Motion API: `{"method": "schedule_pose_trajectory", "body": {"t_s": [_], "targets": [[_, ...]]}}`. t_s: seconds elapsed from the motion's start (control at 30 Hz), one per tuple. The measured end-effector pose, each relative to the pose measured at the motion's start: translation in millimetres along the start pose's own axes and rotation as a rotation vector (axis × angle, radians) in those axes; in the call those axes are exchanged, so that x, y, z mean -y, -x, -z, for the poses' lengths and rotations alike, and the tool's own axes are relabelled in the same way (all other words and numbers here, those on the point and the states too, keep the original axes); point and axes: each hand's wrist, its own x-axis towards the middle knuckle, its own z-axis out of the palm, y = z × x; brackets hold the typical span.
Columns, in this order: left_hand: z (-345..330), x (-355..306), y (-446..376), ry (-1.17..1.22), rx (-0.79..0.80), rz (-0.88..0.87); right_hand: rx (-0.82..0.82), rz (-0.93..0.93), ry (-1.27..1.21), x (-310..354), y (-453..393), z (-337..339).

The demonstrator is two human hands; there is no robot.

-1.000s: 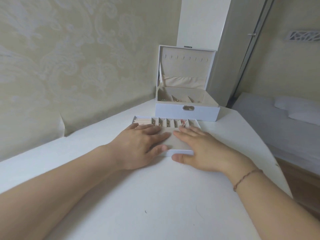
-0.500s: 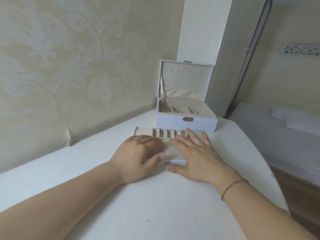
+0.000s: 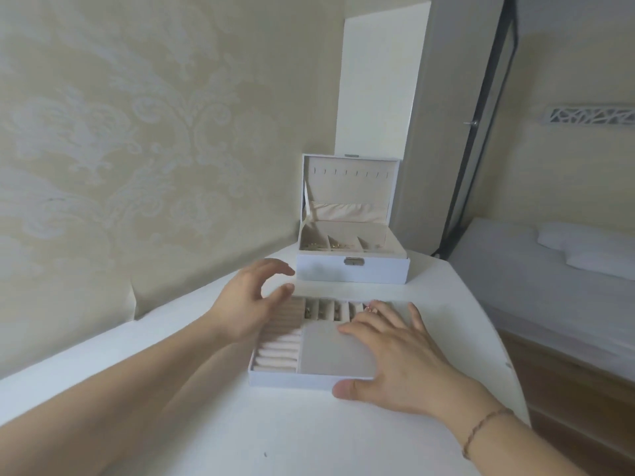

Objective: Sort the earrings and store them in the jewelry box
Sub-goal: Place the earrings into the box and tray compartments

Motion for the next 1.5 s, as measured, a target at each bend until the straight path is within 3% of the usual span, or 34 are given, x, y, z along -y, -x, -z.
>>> {"method": "schedule_pose_trajectory", "body": {"t_s": [0.13, 0.37, 0.47, 0.67, 1.03, 1.2, 1.3, 1.4, 1.5], "targets": [[-4, -16, -56, -0.336, 0.24, 0.036, 0.021, 0.001, -0.066, -8, 5, 5], [-22, -4, -103, -0.393, 0.341, 0.208, 0.054, -0.119, -0.213, -21, 11, 1], [-31, 8, -104, -0.272, 0.302, 0.26, 0.021, -0.093, -0.16, -24, 11, 3], [-44, 15, -108, -0.101, 0.071, 0.274, 0.005, -0.075, -0.019, -20, 14, 8], [-12, 14, -55, -0.19, 0.149, 0.106, 0.096, -0.054, -0.005, -29, 70, 12], [9, -3, -7, -0.174, 0.148, 0.109, 0.119, 0.023, -0.006, -34, 83, 17], [16, -15, 10, -0.179, 0.134, 0.117, -0.082, -0.026, -0.314, -50, 75, 17], [14, -31, 21, -0.409, 0.001, 0.063, -0.363, -0.214, -0.455, -63, 59, 13], [6, -57, 33, -0.342, -0.108, -0.163, -0.294, -0.268, -0.4, -59, 43, 11]]}}
